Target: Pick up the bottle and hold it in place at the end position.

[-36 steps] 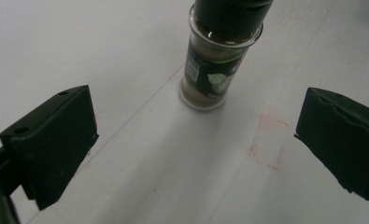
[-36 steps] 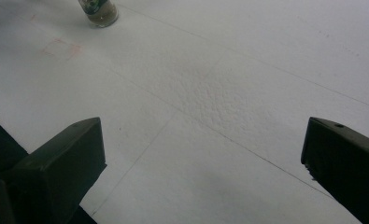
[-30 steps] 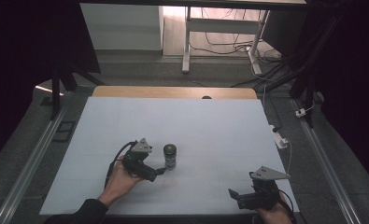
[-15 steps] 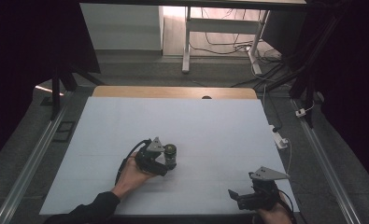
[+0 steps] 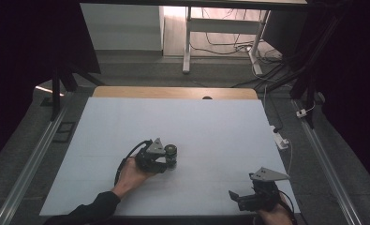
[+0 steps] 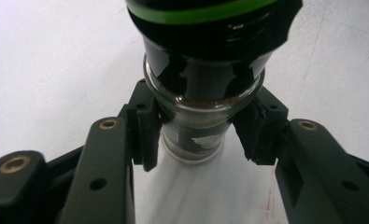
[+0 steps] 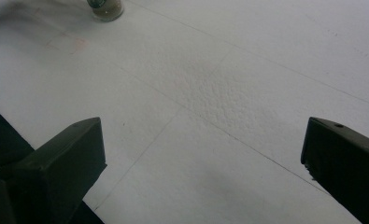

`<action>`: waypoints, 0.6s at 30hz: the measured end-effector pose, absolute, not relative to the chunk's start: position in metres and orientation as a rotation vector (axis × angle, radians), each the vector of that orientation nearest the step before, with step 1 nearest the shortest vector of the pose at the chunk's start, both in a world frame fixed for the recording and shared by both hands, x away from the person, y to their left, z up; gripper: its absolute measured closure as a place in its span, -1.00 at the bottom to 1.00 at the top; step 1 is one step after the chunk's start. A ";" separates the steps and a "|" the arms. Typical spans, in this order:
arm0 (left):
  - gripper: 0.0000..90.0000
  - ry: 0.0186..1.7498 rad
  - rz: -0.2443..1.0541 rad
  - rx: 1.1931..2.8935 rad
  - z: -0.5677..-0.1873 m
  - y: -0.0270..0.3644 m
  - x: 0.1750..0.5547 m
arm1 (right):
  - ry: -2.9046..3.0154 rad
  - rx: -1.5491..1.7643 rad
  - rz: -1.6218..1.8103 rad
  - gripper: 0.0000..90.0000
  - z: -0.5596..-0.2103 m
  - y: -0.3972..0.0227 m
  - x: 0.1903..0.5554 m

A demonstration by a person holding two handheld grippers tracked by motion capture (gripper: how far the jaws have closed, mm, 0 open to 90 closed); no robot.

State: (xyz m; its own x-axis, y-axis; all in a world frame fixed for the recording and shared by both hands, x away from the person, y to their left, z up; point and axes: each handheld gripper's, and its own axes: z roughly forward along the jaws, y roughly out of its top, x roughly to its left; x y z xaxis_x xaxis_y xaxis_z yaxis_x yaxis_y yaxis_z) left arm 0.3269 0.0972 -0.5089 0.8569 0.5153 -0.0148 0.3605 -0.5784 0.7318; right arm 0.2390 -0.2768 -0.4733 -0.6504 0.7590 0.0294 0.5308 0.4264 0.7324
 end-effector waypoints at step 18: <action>0.19 0.661 0.237 2.214 -0.482 0.092 0.361 | 2.389 1.102 1.053 -1.00 -0.473 -0.276 0.240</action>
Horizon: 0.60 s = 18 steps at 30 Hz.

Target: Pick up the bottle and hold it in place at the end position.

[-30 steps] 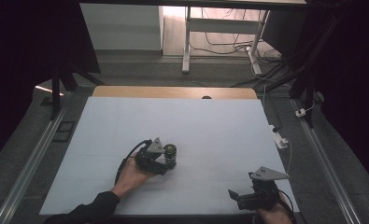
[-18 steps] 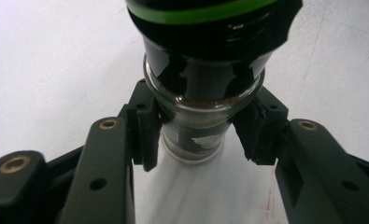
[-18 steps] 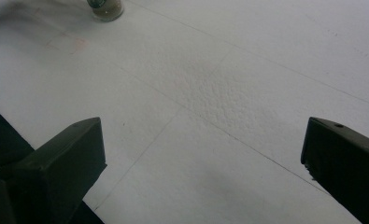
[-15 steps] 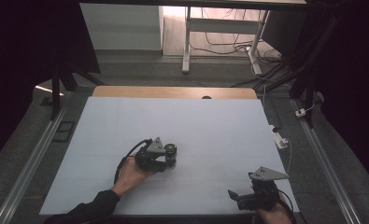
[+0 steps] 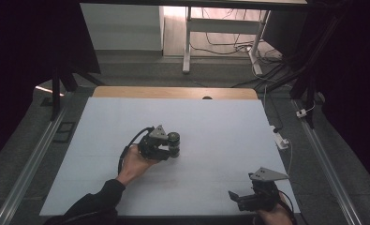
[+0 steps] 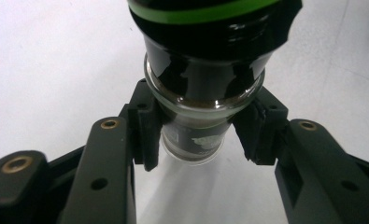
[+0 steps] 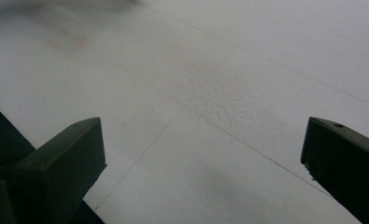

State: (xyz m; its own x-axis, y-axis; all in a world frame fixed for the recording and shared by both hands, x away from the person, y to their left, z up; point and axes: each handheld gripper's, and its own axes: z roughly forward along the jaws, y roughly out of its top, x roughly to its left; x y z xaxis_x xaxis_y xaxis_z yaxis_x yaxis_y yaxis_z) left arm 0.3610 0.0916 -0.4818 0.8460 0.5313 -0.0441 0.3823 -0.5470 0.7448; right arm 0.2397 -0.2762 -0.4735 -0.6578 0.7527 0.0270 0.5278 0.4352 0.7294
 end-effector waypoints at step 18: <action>0.19 0.700 0.291 2.211 -0.489 0.084 0.398 | 2.395 1.101 1.057 -1.00 -0.474 -0.276 0.240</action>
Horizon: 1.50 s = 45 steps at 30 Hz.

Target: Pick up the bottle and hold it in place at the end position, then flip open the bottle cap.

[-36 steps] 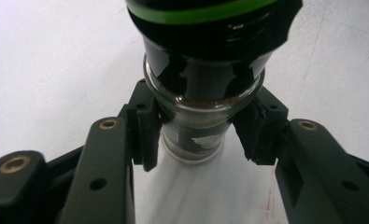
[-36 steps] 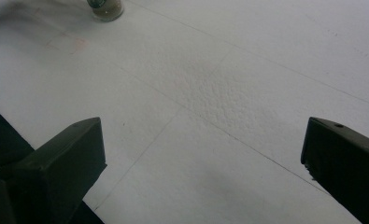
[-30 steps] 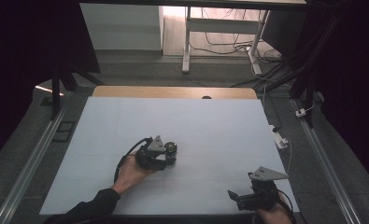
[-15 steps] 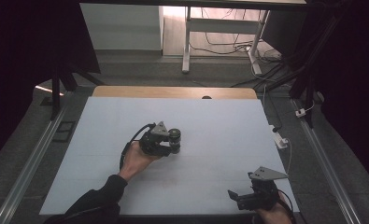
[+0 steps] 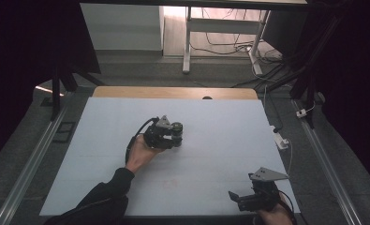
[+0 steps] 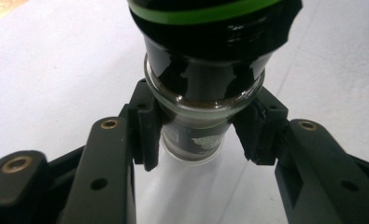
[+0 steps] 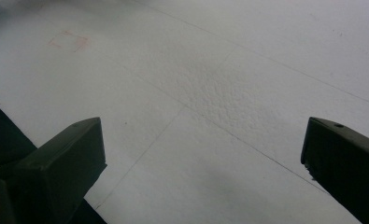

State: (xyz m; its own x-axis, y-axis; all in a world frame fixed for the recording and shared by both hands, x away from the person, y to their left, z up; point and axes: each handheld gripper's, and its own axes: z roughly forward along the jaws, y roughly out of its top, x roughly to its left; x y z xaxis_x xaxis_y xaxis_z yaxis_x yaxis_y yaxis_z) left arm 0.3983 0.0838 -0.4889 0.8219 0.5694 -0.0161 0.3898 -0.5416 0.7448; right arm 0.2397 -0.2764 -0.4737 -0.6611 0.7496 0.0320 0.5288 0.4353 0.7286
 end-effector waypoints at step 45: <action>0.19 0.770 0.314 2.181 -0.512 0.084 0.423 | 2.385 1.117 1.088 -1.00 -0.472 -0.279 0.240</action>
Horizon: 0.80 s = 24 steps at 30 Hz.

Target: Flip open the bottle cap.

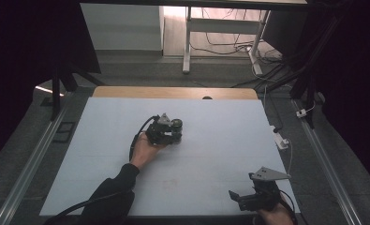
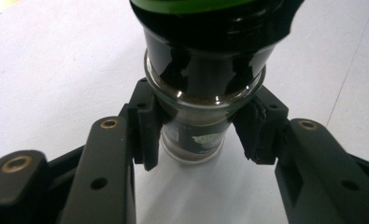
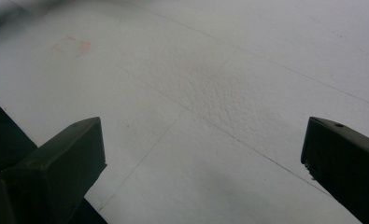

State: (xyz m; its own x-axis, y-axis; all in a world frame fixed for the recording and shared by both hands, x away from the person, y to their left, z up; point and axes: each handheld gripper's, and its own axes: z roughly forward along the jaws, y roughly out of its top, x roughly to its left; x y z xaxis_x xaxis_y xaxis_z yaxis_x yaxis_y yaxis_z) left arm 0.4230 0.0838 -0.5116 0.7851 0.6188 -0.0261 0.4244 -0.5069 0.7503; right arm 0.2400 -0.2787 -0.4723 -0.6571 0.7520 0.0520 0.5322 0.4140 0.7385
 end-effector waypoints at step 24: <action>0.19 0.775 0.313 2.180 -0.512 0.084 0.423 | 2.421 1.043 1.178 -1.00 -0.463 -0.262 0.245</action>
